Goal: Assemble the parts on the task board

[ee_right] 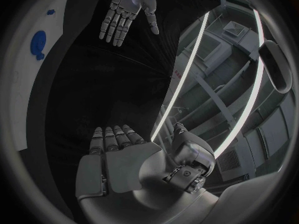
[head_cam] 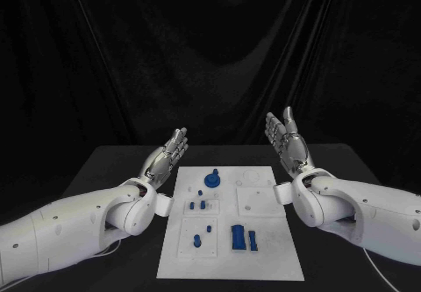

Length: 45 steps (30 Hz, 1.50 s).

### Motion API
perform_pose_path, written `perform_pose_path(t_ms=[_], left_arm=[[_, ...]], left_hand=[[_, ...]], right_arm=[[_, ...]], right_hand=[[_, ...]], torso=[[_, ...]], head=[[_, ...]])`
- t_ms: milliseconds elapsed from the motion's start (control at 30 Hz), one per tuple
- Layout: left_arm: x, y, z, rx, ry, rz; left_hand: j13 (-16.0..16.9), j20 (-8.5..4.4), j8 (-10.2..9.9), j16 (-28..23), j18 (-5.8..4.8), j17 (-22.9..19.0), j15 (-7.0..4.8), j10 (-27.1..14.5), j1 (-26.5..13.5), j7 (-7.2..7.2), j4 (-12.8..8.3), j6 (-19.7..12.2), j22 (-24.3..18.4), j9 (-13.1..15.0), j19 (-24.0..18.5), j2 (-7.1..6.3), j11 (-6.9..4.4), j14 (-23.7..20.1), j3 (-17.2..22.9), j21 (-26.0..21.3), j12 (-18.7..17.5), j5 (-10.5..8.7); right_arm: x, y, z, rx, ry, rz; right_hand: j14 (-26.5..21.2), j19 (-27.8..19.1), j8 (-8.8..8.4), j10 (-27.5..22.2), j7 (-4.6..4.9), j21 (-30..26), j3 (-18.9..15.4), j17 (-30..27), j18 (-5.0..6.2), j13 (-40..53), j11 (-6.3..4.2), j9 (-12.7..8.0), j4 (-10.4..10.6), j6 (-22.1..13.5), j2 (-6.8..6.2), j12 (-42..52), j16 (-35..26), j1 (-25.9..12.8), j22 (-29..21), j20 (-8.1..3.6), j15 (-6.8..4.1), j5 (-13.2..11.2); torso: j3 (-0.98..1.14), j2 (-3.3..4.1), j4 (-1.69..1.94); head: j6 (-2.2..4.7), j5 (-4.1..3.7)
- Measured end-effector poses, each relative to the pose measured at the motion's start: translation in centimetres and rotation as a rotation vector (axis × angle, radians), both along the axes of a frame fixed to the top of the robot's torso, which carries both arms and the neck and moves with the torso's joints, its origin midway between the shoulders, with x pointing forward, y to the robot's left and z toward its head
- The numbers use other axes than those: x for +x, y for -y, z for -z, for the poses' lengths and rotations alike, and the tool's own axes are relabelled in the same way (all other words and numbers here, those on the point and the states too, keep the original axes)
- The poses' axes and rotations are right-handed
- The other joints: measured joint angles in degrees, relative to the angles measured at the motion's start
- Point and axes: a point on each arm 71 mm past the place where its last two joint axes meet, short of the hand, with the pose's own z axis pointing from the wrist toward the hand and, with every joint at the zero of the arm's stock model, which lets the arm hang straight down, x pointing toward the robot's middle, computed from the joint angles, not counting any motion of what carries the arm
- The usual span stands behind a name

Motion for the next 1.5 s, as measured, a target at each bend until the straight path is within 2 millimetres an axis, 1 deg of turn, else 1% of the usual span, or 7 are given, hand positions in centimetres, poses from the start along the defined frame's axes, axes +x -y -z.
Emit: perform_pose_path(t_ms=[167,267,333,933,1000,1100,1500], left_arm=[[0.3,1.0,-0.8,-0.015,-0.027,-0.121],[0.4,1.2,-1.0,-0.016,-0.052,-0.189],[0.4,1.3,-1.1,-0.015,-0.068,-0.228],[0.5,0.7,-0.7,0.006,-0.134,-0.346],[0.4,0.7,-0.7,0.006,-0.136,-0.349],[0.4,0.7,-0.7,0.007,-0.138,-0.352],[0.4,0.7,-0.7,0.008,-0.141,-0.357]], left_hand=[[-0.02,-0.08,0.0,0.0,-2.16,0.01,0.0,-0.02,-5.16,0.24,-1.37,-0.89,0.0,-0.02,0.09,-0.09,0.63,0.0,2.34,-0.19,-0.27,-0.79],[-0.02,-0.29,0.0,0.0,-2.2,0.01,0.0,0.2,-8.09,0.25,-3.01,-1.27,0.0,-0.02,-0.12,-0.11,0.84,0.0,3.52,-0.22,-0.5,-0.82],[-0.02,-0.29,0.0,0.0,-3.07,0.02,0.0,0.2,-9.72,0.25,-4.15,-1.27,0.0,-0.02,-0.12,-0.12,0.85,0.0,3.79,-0.22,-0.5,-1.11],[0.0,-0.29,0.0,0.0,-3.05,0.03,0.0,0.0,-19.06,0.25,-6.42,-1.67,-0.04,0.0,-0.12,-0.21,1.04,0.0,4.67,-0.22,-0.48,-1.13],[0.0,-0.29,0.0,0.0,-3.95,0.02,0.0,0.19,-22.44,0.26,-6.74,-1.67,-0.04,0.0,-0.12,-0.17,1.23,0.0,4.66,-0.22,-0.48,-1.33],[0.01,-0.28,0.0,0.0,-3.95,0.0,0.0,0.19,-27.74,0.26,-6.74,-1.67,-0.04,0.0,-0.12,-0.16,1.24,0.0,4.66,-0.22,-0.48,-1.33],[-0.02,-0.28,0.01,0.0,-3.94,-0.01,0.0,0.19,-28.05,0.26,-6.73,-1.67,-0.03,0.01,-0.12,-0.19,1.23,0.0,4.66,-0.22,-0.47,-1.33]], right_arm=[[0.3,-0.6,0.7,0.061,-0.075,0.076],[0.4,-0.6,1.0,0.078,-0.109,0.109],[0.4,-0.5,1.1,0.084,-0.123,0.125],[0.5,-0.2,1.4,0.096,-0.16,0.169],[0.5,-0.2,1.4,0.096,-0.16,0.17],[0.5,-0.2,1.4,0.096,-0.161,0.171],[0.5,-0.2,1.4,0.097,-0.163,0.173]], right_hand=[[0.0,0.0,0.0,0.0,0.0,0.0,0.0,0.0,0.0,0.0,0.0,0.0,0.0,0.0,0.0,0.0,0.0,0.0,0.01,0.0,0.0,0.0],[0.0,0.0,0.0,0.0,0.0,0.0,0.0,0.0,0.0,0.0,0.0,0.01,0.0,0.0,0.0,0.0,0.0,0.0,0.01,0.0,0.0,0.0],[0.0,0.0,0.0,0.0,0.0,0.0,0.0,0.0,0.01,0.0,0.0,0.01,0.0,0.0,0.0,0.0,0.0,0.0,0.01,0.0,0.0,0.0],[0.0,0.0,0.0,0.0,0.0,0.0,0.0,0.01,0.02,0.01,0.0,0.04,0.0,0.0,0.0,0.01,0.0,0.01,0.02,0.01,0.0,0.0],[0.0,0.0,0.0,0.0,0.0,0.0,0.0,0.01,0.02,0.01,0.0,0.04,0.0,0.0,0.0,0.01,0.0,0.01,0.02,0.01,0.01,0.0],[0.0,0.0,0.0,0.0,0.0,0.0,0.0,0.02,0.02,0.01,0.0,0.04,0.0,0.0,0.0,0.01,0.0,0.01,0.02,0.01,0.01,0.01],[0.0,0.0,0.0,0.0,0.0,0.01,0.0,0.02,0.02,0.01,0.0,0.01,0.0,0.0,0.0,0.01,0.0,0.01,0.02,0.01,0.01,0.01]], torso=[[-0.15,-0.87,-0.88],[-0.2,-1.2,-1.21],[-0.21,-1.34,-1.36],[-0.27,-1.57,-1.6],[-0.27,-1.57,-1.6],[-0.27,-1.58,-1.61],[-0.26,-1.58,-1.61]], head=[[2.97,-0.3],[3.89,-0.4],[4.2,-0.44],[4.44,-0.45],[4.44,-0.46],[4.44,-0.46],[4.44,-0.46]])
